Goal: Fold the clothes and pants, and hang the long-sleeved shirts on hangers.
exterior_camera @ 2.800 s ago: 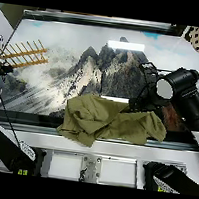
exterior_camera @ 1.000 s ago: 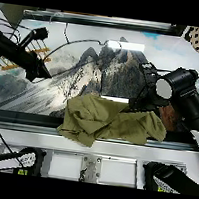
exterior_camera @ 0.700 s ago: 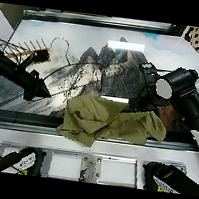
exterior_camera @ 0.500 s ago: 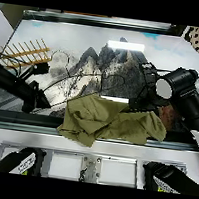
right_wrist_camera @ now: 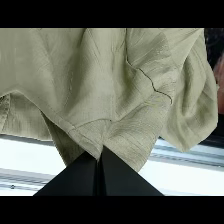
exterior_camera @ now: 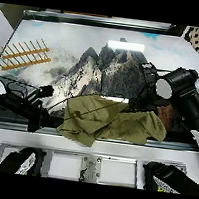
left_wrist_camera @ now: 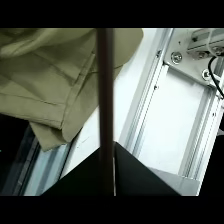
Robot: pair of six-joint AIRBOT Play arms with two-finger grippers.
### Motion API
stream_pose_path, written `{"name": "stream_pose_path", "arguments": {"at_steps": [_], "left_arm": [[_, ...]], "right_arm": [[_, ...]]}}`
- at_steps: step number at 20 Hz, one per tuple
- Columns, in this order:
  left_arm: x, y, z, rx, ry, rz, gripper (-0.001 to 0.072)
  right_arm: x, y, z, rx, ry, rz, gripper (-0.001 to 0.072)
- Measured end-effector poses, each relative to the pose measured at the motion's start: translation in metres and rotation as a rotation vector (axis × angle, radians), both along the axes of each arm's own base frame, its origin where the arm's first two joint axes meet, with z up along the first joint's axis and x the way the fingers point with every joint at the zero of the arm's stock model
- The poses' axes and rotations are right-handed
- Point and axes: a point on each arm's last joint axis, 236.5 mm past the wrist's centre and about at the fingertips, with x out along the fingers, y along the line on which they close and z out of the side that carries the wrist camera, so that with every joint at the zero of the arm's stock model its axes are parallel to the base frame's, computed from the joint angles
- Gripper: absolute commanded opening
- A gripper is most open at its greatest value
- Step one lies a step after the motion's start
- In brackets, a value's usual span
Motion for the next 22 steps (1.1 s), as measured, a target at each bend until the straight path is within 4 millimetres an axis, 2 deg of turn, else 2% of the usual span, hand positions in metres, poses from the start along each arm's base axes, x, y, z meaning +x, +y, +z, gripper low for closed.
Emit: {"name": "stream_pose_path", "arguments": {"at_steps": [4, 13, 22], "left_arm": [[-0.007, -0.014, -0.012, 0.000, 0.020, -0.072, 0.0010], [0.017, -0.038, -0.043, 0.000, 0.015, -0.087, 0.0009], [0.015, -0.068, -0.064, -0.008, 0.006, -0.205, 0.0010]], "right_arm": [[0.000, 0.000, 0.000, 0.000, 0.000, 0.000, 0.0009], [0.000, 0.000, 0.000, 0.000, 0.000, 0.000, 0.0009], [0.000, 0.000, 0.000, 0.000, 0.000, 0.000, 0.0009]]}}
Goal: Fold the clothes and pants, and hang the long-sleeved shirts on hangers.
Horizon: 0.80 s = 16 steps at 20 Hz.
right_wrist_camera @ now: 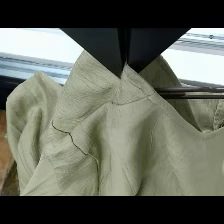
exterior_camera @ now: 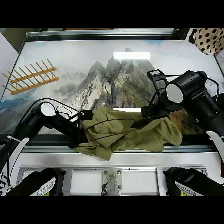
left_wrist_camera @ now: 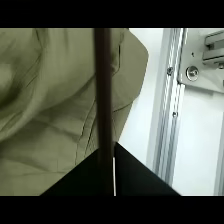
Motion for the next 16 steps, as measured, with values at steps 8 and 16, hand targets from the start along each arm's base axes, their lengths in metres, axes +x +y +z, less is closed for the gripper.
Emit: {"name": "stream_pose_path", "arguments": {"at_steps": [8, 16], "left_arm": [[0.010, -0.022, 0.005, -0.072, -0.025, 0.039, 0.0009], [0.022, -0.032, 0.008, -0.109, -0.056, 0.085, 0.0009]], "right_arm": [[0.000, 0.002, 0.001, 0.005, 0.001, 0.018, 0.0010], [0.011, 0.009, 0.042, 0.045, -0.090, 0.093, 0.0009]]}}
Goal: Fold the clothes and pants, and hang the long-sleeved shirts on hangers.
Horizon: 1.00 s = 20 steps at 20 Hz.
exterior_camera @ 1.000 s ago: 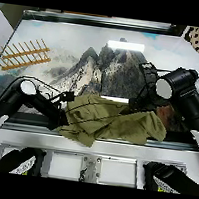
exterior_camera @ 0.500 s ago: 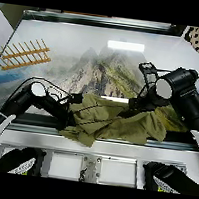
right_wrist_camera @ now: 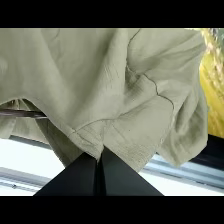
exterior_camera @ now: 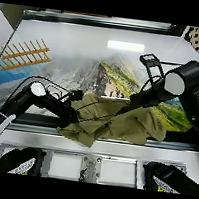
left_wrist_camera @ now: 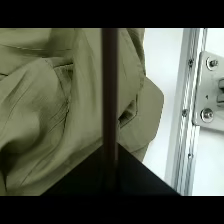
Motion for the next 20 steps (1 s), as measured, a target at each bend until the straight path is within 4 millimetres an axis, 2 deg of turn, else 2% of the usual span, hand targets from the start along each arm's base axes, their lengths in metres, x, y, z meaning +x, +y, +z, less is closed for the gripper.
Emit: {"name": "stream_pose_path", "arguments": {"at_steps": [5, 9, 14, 20], "left_arm": [[0.005, -0.005, 0.005, -0.023, -0.012, 0.017, 0.0010], [0.021, -0.010, 0.021, -0.043, -0.065, 0.021, 0.0010], [0.034, -0.020, 0.029, -0.066, -0.046, 0.011, 0.0009], [0.038, -0.038, 0.024, -0.091, -0.012, 0.002, 0.0009]], "right_arm": [[0.003, 0.007, 0.019, 0.025, -0.046, 0.021, 0.0009], [0.002, 0.018, 0.024, 0.040, -0.067, 0.050, 0.0009], [0.005, 0.044, 0.031, 0.093, -0.122, 0.085, 0.0008], [0.011, 0.082, 0.041, 0.185, -0.204, 0.128, 0.0009]]}}
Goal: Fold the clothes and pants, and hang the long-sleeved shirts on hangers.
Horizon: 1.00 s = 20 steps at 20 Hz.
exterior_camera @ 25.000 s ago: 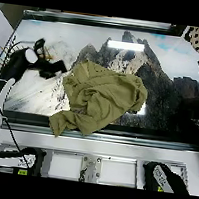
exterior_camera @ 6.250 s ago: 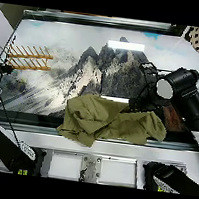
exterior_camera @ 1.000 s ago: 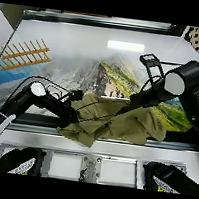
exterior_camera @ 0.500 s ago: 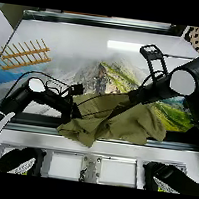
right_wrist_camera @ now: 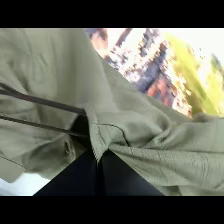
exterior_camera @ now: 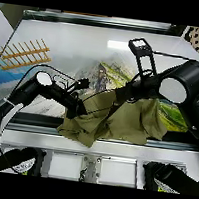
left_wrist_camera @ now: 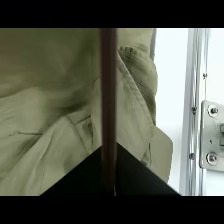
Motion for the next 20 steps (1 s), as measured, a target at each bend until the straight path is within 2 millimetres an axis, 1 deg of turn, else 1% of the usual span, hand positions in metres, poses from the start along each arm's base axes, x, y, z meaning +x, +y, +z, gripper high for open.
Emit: {"name": "stream_pose_path", "arguments": {"at_steps": [4, 7, 11, 17, 18, 19, 20], "left_arm": [[0.003, -0.005, -0.001, -0.009, -0.002, 0.006, 0.0009], [0.004, -0.006, -0.002, -0.010, -0.004, 0.010, 0.0009], [0.004, -0.007, -0.001, -0.012, -0.003, 0.012, 0.0010], [0.005, -0.007, -0.001, -0.011, -0.003, 0.015, 0.0010], [0.005, -0.007, -0.001, -0.011, -0.003, 0.015, 0.0010], [0.005, -0.007, -0.001, -0.011, -0.003, 0.015, 0.0010], [0.005, -0.007, -0.001, -0.011, -0.003, 0.015, 0.0010]], "right_arm": [[-0.002, 0.029, -0.001, 0.043, -0.019, 0.055, 0.0009], [-0.005, 0.043, -0.006, 0.050, -0.016, 0.082, 0.0009], [-0.008, 0.053, -0.009, 0.057, -0.010, 0.102, 0.0010], [-0.009, 0.057, -0.010, 0.062, -0.009, 0.110, 0.0020], [-0.009, 0.057, -0.010, 0.063, -0.008, 0.111, 0.0031], [-0.009, 0.058, -0.010, 0.063, -0.008, 0.112, 0.0176], [-0.009, 0.058, -0.010, 0.063, -0.008, 0.112, 0.0429]]}}
